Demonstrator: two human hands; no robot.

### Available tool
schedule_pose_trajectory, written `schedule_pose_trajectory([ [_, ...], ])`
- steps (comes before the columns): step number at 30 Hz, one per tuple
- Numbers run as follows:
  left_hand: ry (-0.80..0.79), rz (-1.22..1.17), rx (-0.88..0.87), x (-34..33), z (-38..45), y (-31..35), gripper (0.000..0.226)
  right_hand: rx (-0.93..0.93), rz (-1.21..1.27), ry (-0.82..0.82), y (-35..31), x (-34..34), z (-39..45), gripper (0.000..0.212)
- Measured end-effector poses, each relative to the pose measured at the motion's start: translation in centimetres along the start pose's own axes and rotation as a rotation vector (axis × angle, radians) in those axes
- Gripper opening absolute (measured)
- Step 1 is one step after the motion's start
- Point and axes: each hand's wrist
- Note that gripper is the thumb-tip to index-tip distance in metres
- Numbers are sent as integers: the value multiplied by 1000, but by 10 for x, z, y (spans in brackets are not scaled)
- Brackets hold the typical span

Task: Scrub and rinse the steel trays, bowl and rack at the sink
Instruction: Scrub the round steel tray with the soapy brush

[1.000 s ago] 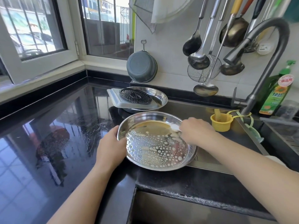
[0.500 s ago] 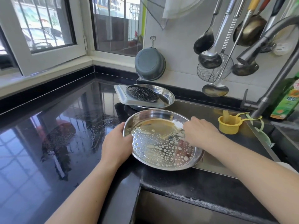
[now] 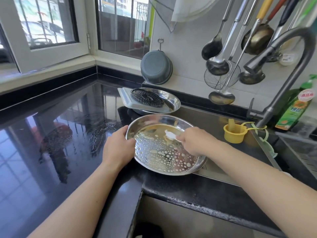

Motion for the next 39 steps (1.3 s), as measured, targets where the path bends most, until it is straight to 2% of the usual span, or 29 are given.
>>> schedule_pose_trajectory([
  [3,7,-3,0,-1,1,-1,37,73,56,-32,-12,-3,-13,50],
  [6,9,1,-7,-1,1,-2,41,-23,-111,54,-7,5,-5,43],
  [10,3,-6,-13,0,2,-2,42,-129,-128,106,10,13,9,34],
  [21,16,6,-4,0,1,-1,38,17,33,60,-11,-1,8,48],
  [29,5,7,-8,0,2,-1,33,32,54,49,-2,-8,11,54],
  [39,5,5,14,-1,2,-1,42,18,59,35,0,-7,18,52],
])
Point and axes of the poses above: each hand's wrist, its own z-axis towards the middle knuckle, its own x-axis out of the back of the hand, y = z × x, and after that the axes turned 5 degrees about y, right-handed
